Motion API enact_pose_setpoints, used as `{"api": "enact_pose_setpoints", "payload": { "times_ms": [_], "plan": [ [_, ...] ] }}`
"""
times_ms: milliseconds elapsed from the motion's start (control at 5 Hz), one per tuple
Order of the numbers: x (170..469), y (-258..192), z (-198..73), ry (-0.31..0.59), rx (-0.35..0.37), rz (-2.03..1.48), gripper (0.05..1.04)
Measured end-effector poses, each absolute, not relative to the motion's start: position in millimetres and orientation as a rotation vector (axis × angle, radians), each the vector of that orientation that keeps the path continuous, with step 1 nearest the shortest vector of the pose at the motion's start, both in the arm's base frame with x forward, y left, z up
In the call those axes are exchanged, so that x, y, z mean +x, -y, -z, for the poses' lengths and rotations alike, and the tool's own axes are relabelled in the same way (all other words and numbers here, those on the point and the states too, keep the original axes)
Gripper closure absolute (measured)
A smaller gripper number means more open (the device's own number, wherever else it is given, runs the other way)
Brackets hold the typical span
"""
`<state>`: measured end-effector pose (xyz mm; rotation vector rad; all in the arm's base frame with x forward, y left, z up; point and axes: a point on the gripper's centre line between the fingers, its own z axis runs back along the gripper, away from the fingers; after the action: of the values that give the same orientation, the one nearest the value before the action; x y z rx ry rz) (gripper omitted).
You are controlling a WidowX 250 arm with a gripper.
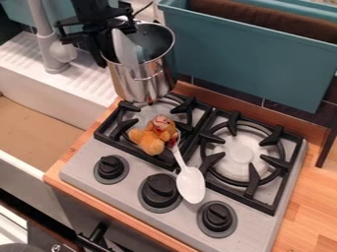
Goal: Move the silver pot to the left side burner
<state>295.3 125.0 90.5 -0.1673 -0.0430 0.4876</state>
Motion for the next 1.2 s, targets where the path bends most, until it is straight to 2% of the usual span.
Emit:
{"api": "enact_pose_setpoints", "payload": {
  "times_ms": [400,600,800,1200],
  "plan": [
    [299,-135,-72,0.075,-0.115,-0.481,1.029],
    [297,-129,-57,0.042,-0.092,-0.456,1.029],
    [298,-123,-56,0.035,-0.091,-0.454,1.029],
    [297,-109,-40,0.053,-0.049,-0.456,1.029]
  ]
}}
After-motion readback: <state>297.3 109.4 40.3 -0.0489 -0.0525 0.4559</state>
